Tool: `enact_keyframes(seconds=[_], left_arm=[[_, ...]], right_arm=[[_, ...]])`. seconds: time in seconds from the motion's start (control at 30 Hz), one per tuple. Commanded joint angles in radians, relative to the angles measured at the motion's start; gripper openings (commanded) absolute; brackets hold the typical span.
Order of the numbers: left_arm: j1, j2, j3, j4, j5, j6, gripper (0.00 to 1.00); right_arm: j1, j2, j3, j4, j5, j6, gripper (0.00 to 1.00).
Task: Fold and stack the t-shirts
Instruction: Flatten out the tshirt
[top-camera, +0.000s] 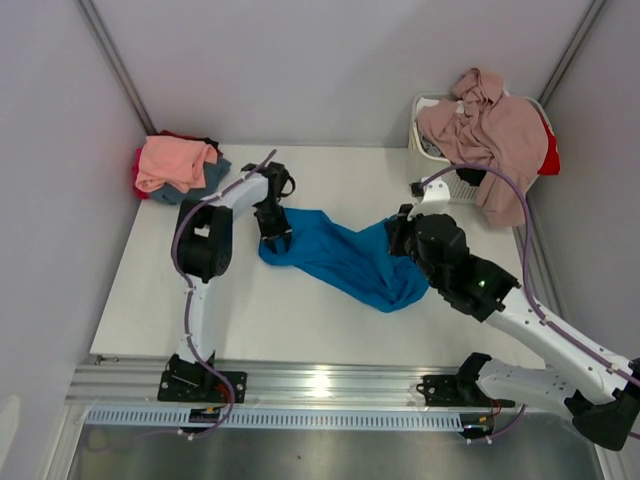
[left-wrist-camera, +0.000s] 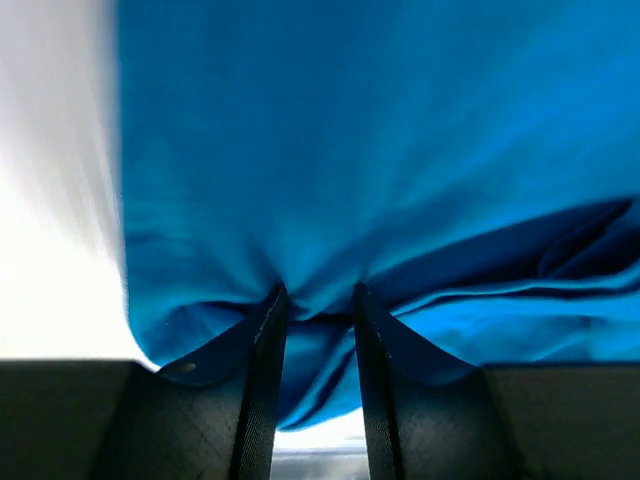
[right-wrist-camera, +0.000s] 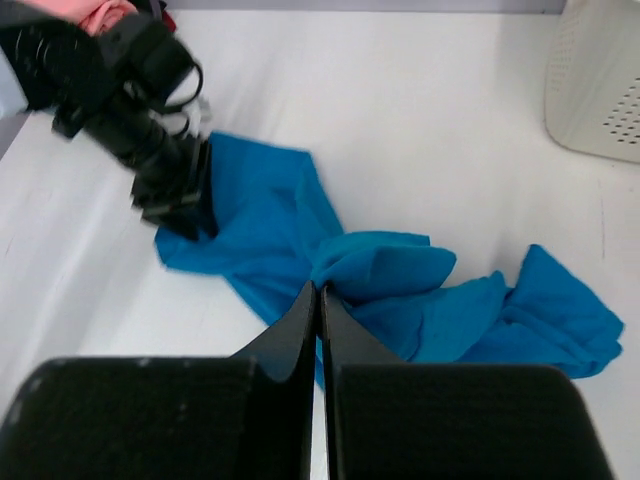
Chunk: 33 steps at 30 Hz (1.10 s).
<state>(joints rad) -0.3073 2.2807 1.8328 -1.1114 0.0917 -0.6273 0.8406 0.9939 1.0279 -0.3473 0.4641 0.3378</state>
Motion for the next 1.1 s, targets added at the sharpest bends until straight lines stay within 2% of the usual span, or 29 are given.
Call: enact_keyframes(seconds=[0.0, 0.03, 0.07, 0.13, 0.2, 0.3, 0.4, 0.47, 0.5, 0.57, 0.67, 0.77, 0.8, 0.83, 1.07], left_arm=[[-0.064, -0.133, -0.176, 0.01, -0.001, 0.031, 0.36], [-0.081, -0.2, -0.214, 0.024, -0.003, 0.031, 0.36], [-0.113, -0.231, -0.336, 0.048, 0.003, 0.031, 0.37], [-0.147, -0.324, -0.462, 0.062, 0.031, 0.014, 0.37], [-0.167, -0.39, -0.649, 0.129, 0.139, -0.017, 0.37], [-0.216, -0.518, -0.797, 0.147, 0.172, -0.046, 0.36], [-0.266, -0.67, -0.836, 0.142, 0.107, -0.075, 0.38], [-0.274, -0.764, -0.802, 0.118, 0.044, -0.098, 0.41], [-0.274, -0.788, -0.767, 0.108, -0.045, -0.101, 0.41], [-0.266, -0.817, -0.729, 0.09, -0.131, -0.121, 0.46], [-0.231, -0.788, -0.704, 0.096, -0.156, -0.137, 0.45], [-0.213, -0.739, -0.731, 0.061, -0.227, -0.234, 0.69], [-0.198, -0.728, -0.736, 0.045, -0.248, -0.279, 0.89], [-0.19, -0.719, -0.76, 0.039, -0.251, -0.291, 0.98], [-0.058, -0.751, -0.874, 0.165, -0.156, -0.301, 0.99]], right_arm=[[0.005, -0.037, 0.027, -0.009, 0.048, -0.02, 0.0], [0.005, -0.041, 0.029, -0.015, 0.056, -0.023, 0.0], [0.005, -0.044, 0.031, -0.016, 0.061, -0.026, 0.0], [0.005, -0.057, 0.031, -0.018, 0.07, -0.04, 0.0], [0.006, -0.061, 0.032, -0.016, 0.08, -0.063, 0.0], [0.005, -0.052, 0.035, -0.028, 0.108, -0.094, 0.0], [0.003, -0.034, 0.028, -0.027, 0.11, -0.114, 0.0], [0.003, -0.014, 0.023, -0.027, 0.099, -0.123, 0.0], [0.003, -0.009, 0.02, -0.025, 0.094, -0.123, 0.0], [0.005, 0.005, 0.014, -0.018, 0.073, -0.122, 0.0], [0.005, 0.018, 0.012, -0.007, 0.056, -0.122, 0.0], [0.003, 0.022, 0.014, -0.013, 0.054, -0.12, 0.0], [0.003, 0.019, 0.015, -0.018, 0.054, -0.12, 0.0], [0.005, 0.012, 0.015, -0.025, 0.054, -0.12, 0.0], [0.003, -0.018, 0.0, -0.051, 0.067, -0.111, 0.0]])
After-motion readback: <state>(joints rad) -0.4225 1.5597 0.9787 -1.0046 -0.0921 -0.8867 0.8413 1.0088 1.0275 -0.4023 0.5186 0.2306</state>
